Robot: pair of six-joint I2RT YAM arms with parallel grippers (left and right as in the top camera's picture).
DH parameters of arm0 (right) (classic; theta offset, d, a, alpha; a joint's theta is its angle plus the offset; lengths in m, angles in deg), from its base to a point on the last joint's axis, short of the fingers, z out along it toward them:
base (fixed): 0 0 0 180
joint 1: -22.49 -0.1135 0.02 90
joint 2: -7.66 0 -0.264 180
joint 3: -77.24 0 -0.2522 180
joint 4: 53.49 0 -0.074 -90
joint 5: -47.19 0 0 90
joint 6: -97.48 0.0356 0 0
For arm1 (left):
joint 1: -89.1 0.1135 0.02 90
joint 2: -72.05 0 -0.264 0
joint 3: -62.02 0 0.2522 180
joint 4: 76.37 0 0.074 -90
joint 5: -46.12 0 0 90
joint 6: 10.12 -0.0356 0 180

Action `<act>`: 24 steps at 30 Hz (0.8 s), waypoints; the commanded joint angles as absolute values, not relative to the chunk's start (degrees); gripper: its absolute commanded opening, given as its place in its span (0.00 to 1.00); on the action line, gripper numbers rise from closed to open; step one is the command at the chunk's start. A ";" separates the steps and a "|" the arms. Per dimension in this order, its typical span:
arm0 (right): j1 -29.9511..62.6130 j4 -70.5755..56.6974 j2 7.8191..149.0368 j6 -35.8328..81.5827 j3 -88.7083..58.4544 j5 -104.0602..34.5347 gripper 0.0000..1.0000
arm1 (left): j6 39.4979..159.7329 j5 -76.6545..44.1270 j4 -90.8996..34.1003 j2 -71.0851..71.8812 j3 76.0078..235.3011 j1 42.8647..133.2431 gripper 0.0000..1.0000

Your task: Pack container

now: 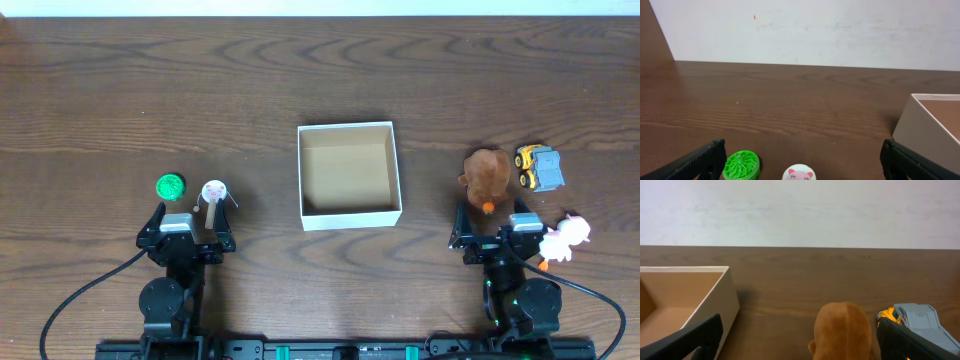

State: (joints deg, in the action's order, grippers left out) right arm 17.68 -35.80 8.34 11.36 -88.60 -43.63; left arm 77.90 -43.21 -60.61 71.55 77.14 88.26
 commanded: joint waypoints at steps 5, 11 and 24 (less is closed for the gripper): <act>17.98 -36.52 8.04 12.32 -88.69 -42.12 0.99 | 77.11 -44.48 -58.42 71.82 76.01 88.55 0.98; 17.98 -36.13 8.04 13.13 -88.69 -41.66 0.99 | 77.11 -44.48 -58.53 71.82 76.01 88.55 0.98; 18.00 -33.81 10.03 23.09 -82.87 -41.46 0.99 | 82.27 -44.50 -58.51 71.42 76.23 88.55 0.98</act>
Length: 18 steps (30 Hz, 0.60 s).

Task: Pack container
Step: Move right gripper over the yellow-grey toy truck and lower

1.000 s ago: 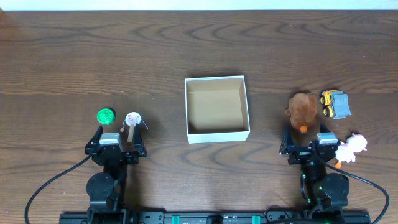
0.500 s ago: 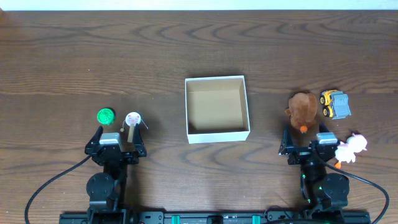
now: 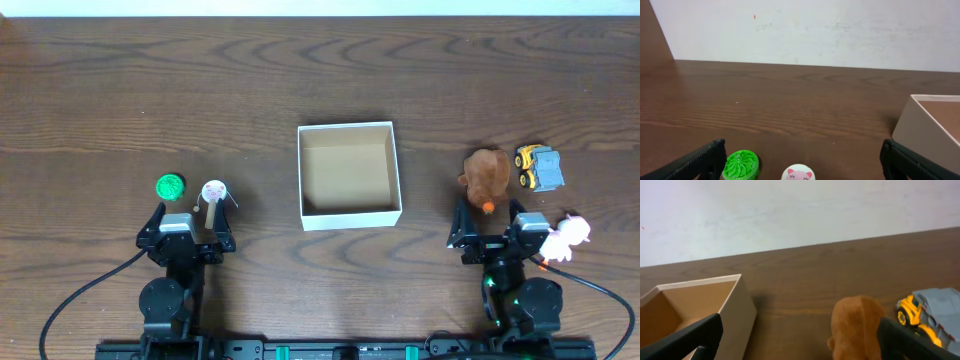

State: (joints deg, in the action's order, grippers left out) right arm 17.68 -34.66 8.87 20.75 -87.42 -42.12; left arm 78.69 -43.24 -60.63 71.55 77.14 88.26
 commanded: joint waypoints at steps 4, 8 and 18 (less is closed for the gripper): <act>18.20 -28.02 14.99 23.07 -74.30 -42.18 0.99 | 85.18 -44.48 -57.66 71.36 77.43 88.55 0.98; 18.92 -21.90 24.10 21.08 -63.92 -42.34 0.99 | 85.18 -44.48 -50.77 69.78 82.24 88.55 0.98; 23.53 -0.83 57.04 18.35 -35.77 -41.68 0.99 | 93.72 -44.46 -36.91 55.47 100.03 88.55 0.98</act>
State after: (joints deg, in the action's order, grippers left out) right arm 21.39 -3.98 49.81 19.49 -42.09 -42.12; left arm 88.79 -43.91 -38.68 59.49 94.54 88.26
